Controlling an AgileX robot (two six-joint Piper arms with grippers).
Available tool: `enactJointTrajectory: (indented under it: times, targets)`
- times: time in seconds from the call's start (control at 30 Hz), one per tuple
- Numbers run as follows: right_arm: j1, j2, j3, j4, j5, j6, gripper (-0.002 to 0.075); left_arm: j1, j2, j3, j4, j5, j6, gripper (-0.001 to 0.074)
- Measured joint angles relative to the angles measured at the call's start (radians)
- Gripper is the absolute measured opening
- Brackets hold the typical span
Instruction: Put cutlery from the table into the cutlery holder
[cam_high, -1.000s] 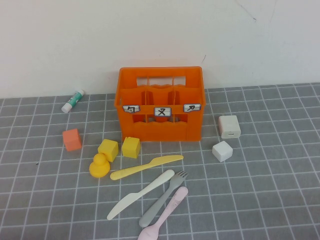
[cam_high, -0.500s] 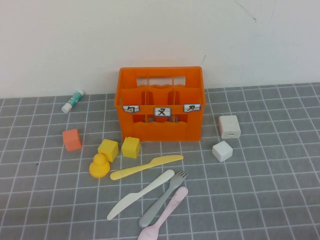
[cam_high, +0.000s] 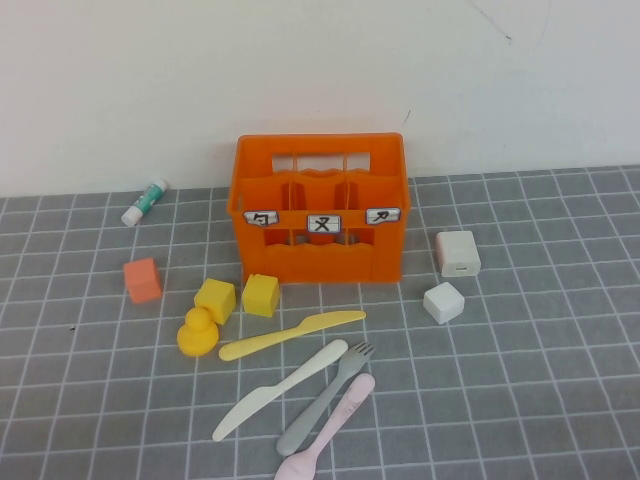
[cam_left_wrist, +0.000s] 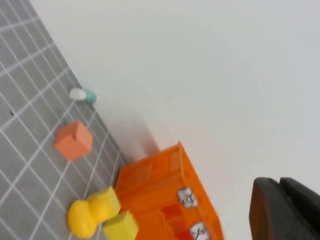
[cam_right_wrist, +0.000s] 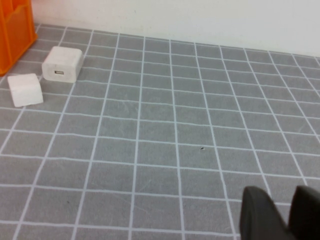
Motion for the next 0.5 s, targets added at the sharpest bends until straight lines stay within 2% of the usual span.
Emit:
enactJointTrajectory:
  times: [0.1,0.23,0.4,0.5]
  targets:
    - [0.0,0.0,0.0,0.0,0.0,0.0,0.0145,0.0,0.0,-0.02,0.009,0.098,0.127,-0.0004]
    - [0.0,0.0,0.0,0.0,0.0,0.0,0.0145,0.0,0.049,-0.156,0.075,0.304,0.367,-0.0004]
    - [0.0,0.0,0.0,0.0,0.0,0.0,0.0145,0.0,0.266,-0.367,0.209,0.564,0.613,-0.0004]
    - [0.0,0.0,0.0,0.0,0.0,0.0,0.0145,0.0,0.422,-0.478,0.32,0.714,0.696,-0.0004]
